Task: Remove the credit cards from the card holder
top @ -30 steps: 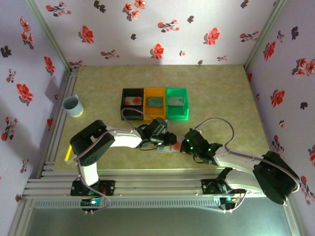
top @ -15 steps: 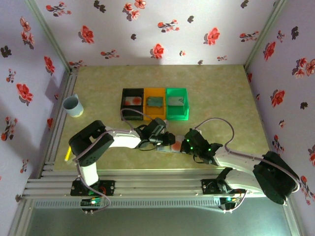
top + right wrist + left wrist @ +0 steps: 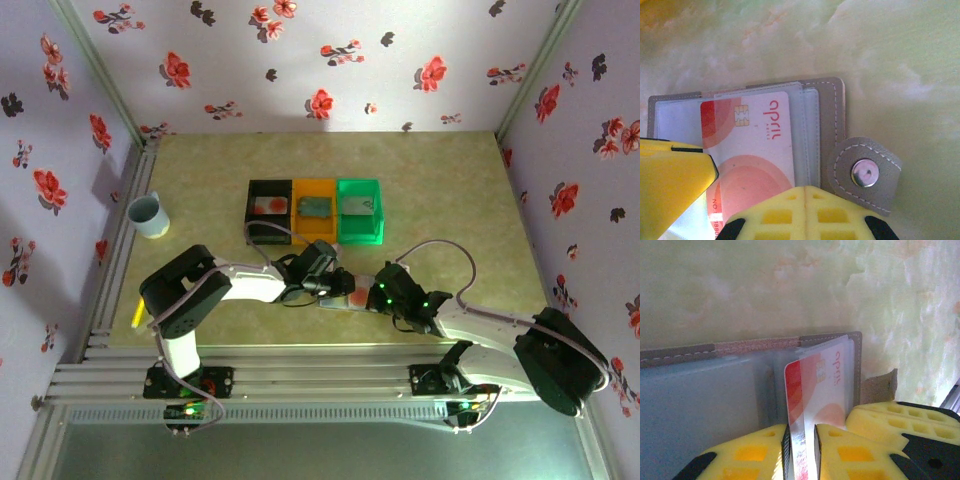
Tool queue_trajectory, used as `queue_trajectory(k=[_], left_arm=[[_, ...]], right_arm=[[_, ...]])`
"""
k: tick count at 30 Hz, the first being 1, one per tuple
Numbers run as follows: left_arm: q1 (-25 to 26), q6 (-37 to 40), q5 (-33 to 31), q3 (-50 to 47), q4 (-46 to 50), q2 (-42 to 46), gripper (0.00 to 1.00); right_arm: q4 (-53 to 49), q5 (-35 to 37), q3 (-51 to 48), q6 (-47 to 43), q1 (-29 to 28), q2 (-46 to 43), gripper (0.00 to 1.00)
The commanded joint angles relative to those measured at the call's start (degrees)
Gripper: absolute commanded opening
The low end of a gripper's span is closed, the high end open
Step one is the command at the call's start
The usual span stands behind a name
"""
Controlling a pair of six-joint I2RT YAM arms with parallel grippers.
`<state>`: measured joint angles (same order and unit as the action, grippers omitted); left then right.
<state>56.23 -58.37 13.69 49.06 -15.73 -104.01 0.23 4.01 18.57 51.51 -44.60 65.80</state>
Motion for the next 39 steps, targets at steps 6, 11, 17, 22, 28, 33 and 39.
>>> queue_trajectory(k=[6, 11, 17, 22, 28, 33, 39], left_arm=[[-0.51, -0.54, -0.07, -1.22, -1.93, 2.51, 0.18], [-0.59, -0.78, -0.03, -1.51, -2.79, 2.89, 0.16], [-0.59, -0.96, 0.54, -1.59, -3.69, 2.76, 0.16], [-0.59, -1.24, 0.92, -1.75, -4.35, 2.38, 0.17], [-0.59, -1.75, 1.68, -2.01, -5.8, 2.06, 0.16], [-0.59, -1.92, 1.89, -2.12, -6.44, 1.9, 0.14], [-0.59, -2.09, 2.09, -2.03, -6.84, 1.71, 0.13]], right_arm=[[-1.1, -0.58, -1.52, 0.41, 0.36, 0.73, 0.0], [-0.88, -0.75, -1.48, 0.44, 0.35, 0.91, 0.0], [-0.93, -0.85, -1.52, 0.44, 0.32, 0.92, 0.0], [-0.93, -0.85, -1.52, 0.42, 0.36, 0.93, 0.0], [-0.73, -0.93, -1.52, 0.43, 0.37, 1.0, 0.0], [-0.6, -0.93, -1.61, 0.41, 0.33, 1.09, 0.0], [-0.49, -0.94, -1.74, 0.37, 0.32, 1.03, 0.0]])
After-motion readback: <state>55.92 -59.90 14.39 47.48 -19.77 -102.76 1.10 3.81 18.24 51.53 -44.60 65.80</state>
